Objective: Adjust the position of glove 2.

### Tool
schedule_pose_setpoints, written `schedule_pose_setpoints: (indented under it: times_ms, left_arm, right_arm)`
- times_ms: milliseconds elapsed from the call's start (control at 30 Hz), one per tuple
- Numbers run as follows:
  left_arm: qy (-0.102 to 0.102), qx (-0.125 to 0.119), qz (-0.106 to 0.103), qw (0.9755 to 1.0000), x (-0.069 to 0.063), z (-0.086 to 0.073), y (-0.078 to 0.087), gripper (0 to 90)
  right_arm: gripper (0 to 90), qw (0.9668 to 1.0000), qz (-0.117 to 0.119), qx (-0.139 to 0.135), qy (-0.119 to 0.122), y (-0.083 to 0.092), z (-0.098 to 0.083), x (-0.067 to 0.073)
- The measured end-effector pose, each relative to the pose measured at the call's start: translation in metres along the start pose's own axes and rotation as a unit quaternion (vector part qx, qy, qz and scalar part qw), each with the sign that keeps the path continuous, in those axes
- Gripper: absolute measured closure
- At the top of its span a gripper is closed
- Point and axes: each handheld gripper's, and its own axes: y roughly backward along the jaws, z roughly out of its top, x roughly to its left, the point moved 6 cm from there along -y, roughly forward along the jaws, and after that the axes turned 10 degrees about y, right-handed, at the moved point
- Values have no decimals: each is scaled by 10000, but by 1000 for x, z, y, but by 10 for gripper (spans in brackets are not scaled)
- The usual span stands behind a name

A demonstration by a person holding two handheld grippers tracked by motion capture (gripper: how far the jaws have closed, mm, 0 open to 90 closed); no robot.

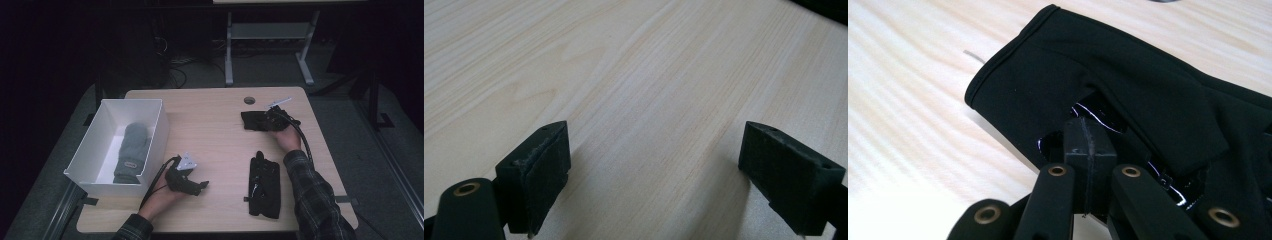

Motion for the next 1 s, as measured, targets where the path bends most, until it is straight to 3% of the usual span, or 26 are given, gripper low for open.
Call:
schedule_pose_setpoints:
  times_ms: [200,367,567,767,1000]
  left_arm:
    - [10,-5,4,10000,0,0,-1,125]
    - [11,-6,4,10000,0,0,-1,126]
    - [-10,12,12,10000,0,0,0,126]
    - [7,2,14,10000,0,0,-1,126]
    - [18,-6,7,10000,0,1,-1,126]
  right_arm:
    - [900,9985,333,43,437,-5,9,30]
    - [900,9945,597,129,848,-9,16,60]
    - [900,9888,900,145,1179,-7,16,96]
    - [900,9788,1263,233,1597,3,9,131]
    - [900,9656,1611,284,2021,14,-2,155]
